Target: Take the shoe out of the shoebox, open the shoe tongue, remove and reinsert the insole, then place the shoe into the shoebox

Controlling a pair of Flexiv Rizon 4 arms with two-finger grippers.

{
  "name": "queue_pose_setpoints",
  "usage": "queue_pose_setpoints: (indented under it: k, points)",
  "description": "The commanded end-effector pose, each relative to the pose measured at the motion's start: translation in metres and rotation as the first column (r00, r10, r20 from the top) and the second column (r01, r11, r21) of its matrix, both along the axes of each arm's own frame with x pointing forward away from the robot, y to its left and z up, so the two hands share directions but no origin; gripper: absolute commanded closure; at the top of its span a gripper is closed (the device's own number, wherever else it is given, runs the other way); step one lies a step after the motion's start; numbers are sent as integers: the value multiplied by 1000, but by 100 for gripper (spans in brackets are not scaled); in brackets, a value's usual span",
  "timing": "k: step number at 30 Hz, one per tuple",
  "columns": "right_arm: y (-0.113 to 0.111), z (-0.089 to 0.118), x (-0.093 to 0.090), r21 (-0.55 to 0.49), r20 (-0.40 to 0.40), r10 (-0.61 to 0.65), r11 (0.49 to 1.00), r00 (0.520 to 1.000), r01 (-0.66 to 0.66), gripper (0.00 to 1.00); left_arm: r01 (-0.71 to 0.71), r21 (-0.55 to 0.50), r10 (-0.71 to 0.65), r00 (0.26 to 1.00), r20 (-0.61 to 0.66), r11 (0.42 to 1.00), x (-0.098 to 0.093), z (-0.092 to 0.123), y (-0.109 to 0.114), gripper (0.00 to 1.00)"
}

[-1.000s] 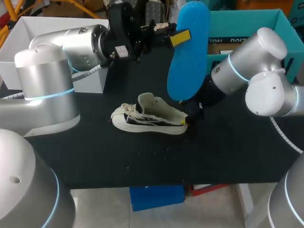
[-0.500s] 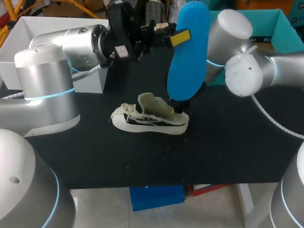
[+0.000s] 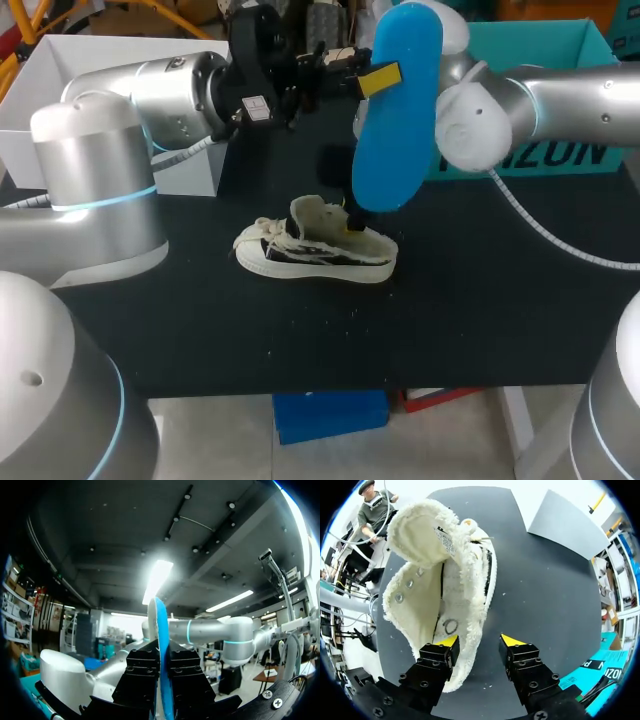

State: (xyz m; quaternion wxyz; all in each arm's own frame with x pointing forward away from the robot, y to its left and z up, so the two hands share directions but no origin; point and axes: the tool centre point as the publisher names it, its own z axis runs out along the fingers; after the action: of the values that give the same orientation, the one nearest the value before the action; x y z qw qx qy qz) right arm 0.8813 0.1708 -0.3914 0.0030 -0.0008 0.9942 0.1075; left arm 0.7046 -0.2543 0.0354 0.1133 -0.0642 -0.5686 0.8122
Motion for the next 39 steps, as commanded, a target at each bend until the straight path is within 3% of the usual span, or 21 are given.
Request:
queue_pose_setpoints:
  k: [1, 20, 21, 23, 24, 39]
  points:
    - [9, -3, 4, -111, -15, -1, 994, 1000, -1, 52, 1, 0, -1, 1000, 2, 1000, 0, -1, 1, 100]
    - [30, -5, 5, -127, -40, -16, 992, 999, 11, 52, 1, 0, -1, 1000, 2, 1000, 0, -1, 1, 100]
    - [30, -7, 5, -130, -41, -15, 992, 999, 9, 56, 1, 0, -1, 1000, 2, 1000, 0, -1, 1, 100]
    - [31, -8, 3, -147, -36, -20, 989, 999, 14, 95, 1, 0, -1, 1000, 2, 1000, 0, -1, 1, 100]
    - [31, -8, 3, -147, -36, -20, 989, 999, 14, 100, 1, 0, -1, 1000, 2, 1000, 0, -1, 1, 100]
    - [31, -8, 3, -147, -36, -20, 989, 999, 14, 100, 1, 0, -1, 1000, 2, 1000, 0, -1, 1, 100]
